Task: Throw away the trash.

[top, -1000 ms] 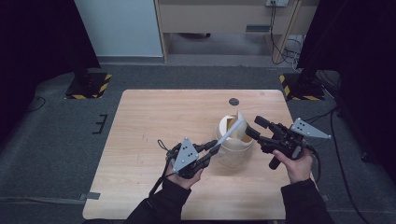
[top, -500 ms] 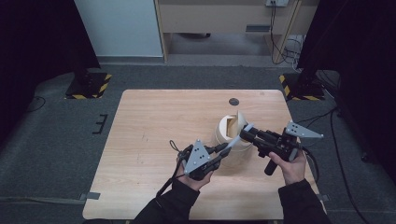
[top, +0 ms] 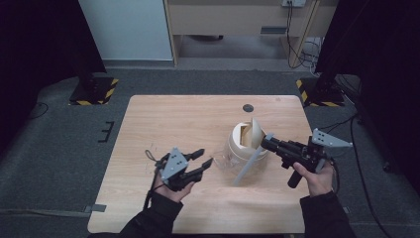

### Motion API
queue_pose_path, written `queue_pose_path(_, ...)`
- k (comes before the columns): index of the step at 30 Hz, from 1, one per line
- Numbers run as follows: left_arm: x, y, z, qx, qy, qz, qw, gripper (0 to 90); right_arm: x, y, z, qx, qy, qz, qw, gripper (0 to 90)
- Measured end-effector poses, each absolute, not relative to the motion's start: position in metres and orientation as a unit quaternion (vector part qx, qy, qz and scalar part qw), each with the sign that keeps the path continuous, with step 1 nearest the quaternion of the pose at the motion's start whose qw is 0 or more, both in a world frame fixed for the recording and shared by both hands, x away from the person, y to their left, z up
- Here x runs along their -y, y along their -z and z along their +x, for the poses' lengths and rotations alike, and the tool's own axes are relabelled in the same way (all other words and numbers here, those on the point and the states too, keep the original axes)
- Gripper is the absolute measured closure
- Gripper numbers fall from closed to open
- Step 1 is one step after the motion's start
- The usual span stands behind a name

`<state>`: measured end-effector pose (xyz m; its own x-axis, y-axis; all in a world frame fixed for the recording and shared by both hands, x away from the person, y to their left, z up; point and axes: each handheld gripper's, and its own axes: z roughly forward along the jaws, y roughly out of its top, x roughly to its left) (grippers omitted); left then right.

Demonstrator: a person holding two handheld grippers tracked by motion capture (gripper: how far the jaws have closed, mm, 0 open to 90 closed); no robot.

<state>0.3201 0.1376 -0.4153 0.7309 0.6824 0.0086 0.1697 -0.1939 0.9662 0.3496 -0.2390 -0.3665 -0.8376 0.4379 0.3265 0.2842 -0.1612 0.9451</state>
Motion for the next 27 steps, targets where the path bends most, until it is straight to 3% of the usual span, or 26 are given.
queue_pose_path(3,-0.16,0.424,0.323,-0.316,-0.219,0.745,0.545,46.5,0.246,0.364,0.349,-0.648,-0.704,0.283,0.061,80.7)
queue_pose_path(4,-0.184,0.44,0.325,-0.347,-0.219,0.746,0.524,44.9,0.249,0.363,0.349,-0.646,-0.706,0.284,0.063,80.7)
queue_pose_path(9,-0.225,0.472,0.332,-0.429,-0.207,0.738,0.479,40.7,0.26,0.355,0.346,-0.629,-0.721,0.283,0.063,80.7)
queue_pose_path(14,-0.235,0.487,0.35,-0.45,-0.208,0.746,0.444,32.5,0.273,0.341,0.339,-0.609,-0.739,0.276,0.084,80.7)
queue_pose_path(27,-0.244,0.49,0.357,-0.464,-0.213,0.742,0.434,29.7,0.307,0.312,0.318,-0.549,-0.772,0.275,0.166,80.8)
